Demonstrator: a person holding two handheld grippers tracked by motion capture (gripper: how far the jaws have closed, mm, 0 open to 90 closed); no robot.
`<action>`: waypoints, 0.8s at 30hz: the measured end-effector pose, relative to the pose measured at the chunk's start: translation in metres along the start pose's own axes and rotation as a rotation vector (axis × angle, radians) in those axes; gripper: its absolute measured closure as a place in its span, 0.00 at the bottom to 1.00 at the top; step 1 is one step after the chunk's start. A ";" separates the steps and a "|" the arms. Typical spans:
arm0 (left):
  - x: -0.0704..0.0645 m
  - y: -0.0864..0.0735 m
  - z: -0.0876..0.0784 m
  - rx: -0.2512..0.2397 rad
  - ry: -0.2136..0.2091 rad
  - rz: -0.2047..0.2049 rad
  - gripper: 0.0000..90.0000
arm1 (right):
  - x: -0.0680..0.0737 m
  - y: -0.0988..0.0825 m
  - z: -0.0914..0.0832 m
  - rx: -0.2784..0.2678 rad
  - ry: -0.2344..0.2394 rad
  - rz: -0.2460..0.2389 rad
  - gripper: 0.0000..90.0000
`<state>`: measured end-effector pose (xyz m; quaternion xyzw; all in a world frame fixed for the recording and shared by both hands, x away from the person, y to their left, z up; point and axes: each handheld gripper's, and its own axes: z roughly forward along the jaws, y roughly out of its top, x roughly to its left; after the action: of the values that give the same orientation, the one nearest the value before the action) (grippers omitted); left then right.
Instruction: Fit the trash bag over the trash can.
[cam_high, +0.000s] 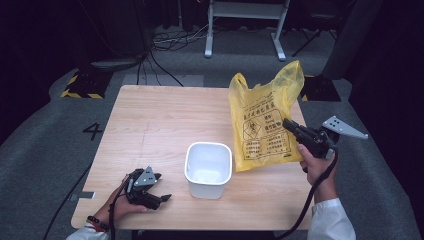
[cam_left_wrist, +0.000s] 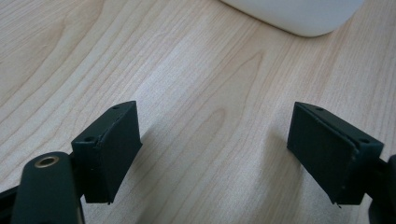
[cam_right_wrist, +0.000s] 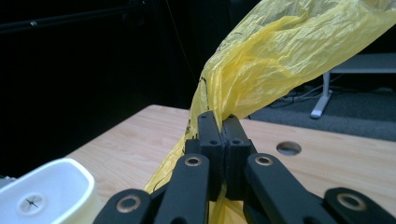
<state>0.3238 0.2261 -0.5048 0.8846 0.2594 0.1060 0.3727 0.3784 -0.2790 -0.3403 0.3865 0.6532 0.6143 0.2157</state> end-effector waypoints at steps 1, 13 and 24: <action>0.000 0.000 0.000 0.000 0.000 0.000 0.19 | 0.002 0.003 0.000 -0.005 0.002 -0.002 1.00; 0.000 0.000 0.000 0.002 -0.002 0.001 0.19 | 0.008 0.037 -0.011 -0.096 0.031 0.022 1.00; 0.000 0.000 0.000 0.003 -0.002 0.001 0.19 | 0.022 0.052 -0.019 -0.151 0.078 0.057 1.00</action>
<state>0.3238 0.2261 -0.5045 0.8853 0.2589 0.1050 0.3716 0.3628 -0.2767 -0.2825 0.3632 0.6017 0.6823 0.2012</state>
